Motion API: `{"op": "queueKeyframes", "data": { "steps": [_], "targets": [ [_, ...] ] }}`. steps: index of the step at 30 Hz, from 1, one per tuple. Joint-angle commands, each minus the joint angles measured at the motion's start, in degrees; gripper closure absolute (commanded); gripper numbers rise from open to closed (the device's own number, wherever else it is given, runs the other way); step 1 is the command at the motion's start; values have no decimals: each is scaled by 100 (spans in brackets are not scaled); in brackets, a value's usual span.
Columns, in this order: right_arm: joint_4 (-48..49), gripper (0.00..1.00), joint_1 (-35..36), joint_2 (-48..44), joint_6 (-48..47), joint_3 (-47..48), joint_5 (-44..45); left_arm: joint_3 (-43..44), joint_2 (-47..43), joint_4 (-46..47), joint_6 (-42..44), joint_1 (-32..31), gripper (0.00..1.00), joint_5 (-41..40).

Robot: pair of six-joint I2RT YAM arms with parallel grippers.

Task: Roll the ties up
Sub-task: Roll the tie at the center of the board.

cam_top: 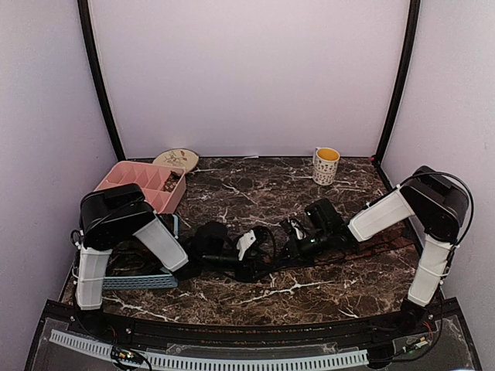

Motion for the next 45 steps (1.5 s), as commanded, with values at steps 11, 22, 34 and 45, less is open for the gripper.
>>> {"op": "queueKeyframes", "data": {
  "steps": [11,22,34,45],
  "targets": [
    [-802,75,-327,-852,24,-22,61,317,-459,-2566,1663,-17,69,-199],
    [-1291,62,95,-630,67,704,-260,728,-548,-3903,2129,-8,69,-543],
    [-1708,83,439,41,-42,1071,111,778,-538,-3980,2203,-8,68,-586],
    [-707,100,116,-11,217,151,-102,549,-766,-3189,1812,80,37,-270]
  ]
}}
